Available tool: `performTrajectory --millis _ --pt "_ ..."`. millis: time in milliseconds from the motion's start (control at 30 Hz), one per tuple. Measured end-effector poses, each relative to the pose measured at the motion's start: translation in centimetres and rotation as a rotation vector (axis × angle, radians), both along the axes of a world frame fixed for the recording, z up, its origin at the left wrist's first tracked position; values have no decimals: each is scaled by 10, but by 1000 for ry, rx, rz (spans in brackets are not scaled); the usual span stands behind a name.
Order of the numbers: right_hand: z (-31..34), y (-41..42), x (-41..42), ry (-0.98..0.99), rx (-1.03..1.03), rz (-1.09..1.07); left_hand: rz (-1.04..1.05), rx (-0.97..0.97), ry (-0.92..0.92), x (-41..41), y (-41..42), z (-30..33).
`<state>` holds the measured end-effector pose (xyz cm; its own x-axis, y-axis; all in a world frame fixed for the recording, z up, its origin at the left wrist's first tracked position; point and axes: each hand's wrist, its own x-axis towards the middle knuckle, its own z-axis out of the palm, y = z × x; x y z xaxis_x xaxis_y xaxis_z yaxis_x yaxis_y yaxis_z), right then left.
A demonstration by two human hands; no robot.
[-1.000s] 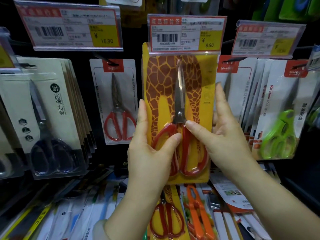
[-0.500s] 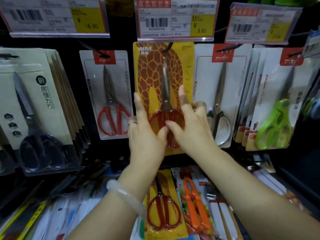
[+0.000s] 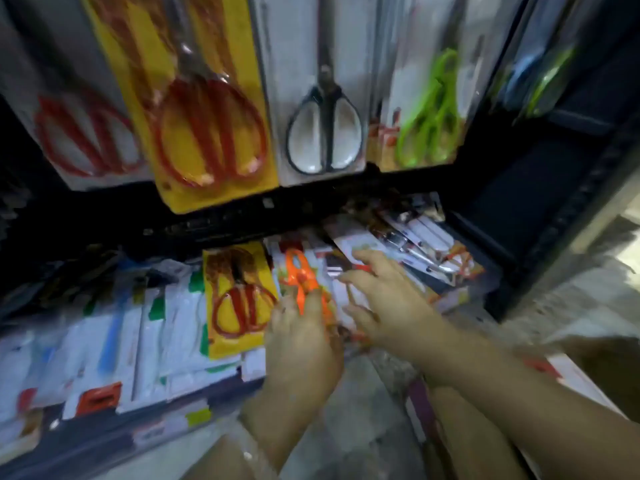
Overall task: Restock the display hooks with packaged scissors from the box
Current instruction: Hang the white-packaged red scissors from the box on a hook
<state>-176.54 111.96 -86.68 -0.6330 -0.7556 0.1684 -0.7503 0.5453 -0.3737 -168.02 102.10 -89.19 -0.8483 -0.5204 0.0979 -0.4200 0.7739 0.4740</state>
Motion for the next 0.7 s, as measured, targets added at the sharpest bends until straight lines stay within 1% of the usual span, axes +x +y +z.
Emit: performTrajectory --millis 33,133,233,300,400,533,633,700 --pt "-11 25 -4 -43 49 -56 -91 16 -50 -2 14 -7" --pt "-32 101 -20 -135 162 -197 -314 5 -102 -13 58 -15" --pt "-52 177 -40 -197 314 -385 -461 21 -150 -28 100 -23" --pt "-66 215 -46 -254 382 -463 -519 58 -183 -35 127 -30" --pt "-86 253 -50 -313 410 -534 -586 109 -221 -42 163 -45" --pt "-108 280 -53 -368 450 -647 -622 173 -340 -48 200 -66" --pt "-113 297 -52 -429 445 -785 -629 238 -438 -52 225 -83" --pt "-114 311 -51 -488 488 -844 -633 269 -508 -54 238 -94"
